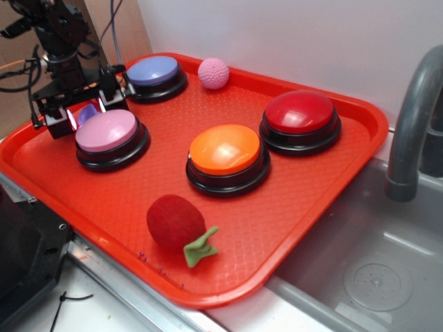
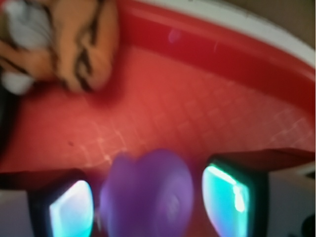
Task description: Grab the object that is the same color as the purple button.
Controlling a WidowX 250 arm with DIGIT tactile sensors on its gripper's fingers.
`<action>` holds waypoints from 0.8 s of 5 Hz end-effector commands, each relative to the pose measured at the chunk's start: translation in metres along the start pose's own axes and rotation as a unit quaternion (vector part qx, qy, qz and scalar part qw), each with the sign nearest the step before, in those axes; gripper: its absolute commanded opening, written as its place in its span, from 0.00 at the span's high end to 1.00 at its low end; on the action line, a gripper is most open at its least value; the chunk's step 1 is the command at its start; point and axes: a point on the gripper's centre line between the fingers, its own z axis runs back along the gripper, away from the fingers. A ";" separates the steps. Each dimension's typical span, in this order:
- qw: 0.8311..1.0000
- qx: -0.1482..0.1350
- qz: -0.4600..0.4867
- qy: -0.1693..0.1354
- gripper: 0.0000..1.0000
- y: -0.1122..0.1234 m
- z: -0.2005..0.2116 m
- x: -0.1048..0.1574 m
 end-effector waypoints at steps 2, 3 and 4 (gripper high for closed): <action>0.998 -0.041 -0.051 -0.002 1.00 0.004 0.027 0.006; 0.983 -0.055 -0.174 0.026 1.00 -0.009 0.069 0.001; 0.953 -0.089 -0.286 0.043 1.00 -0.021 0.105 -0.014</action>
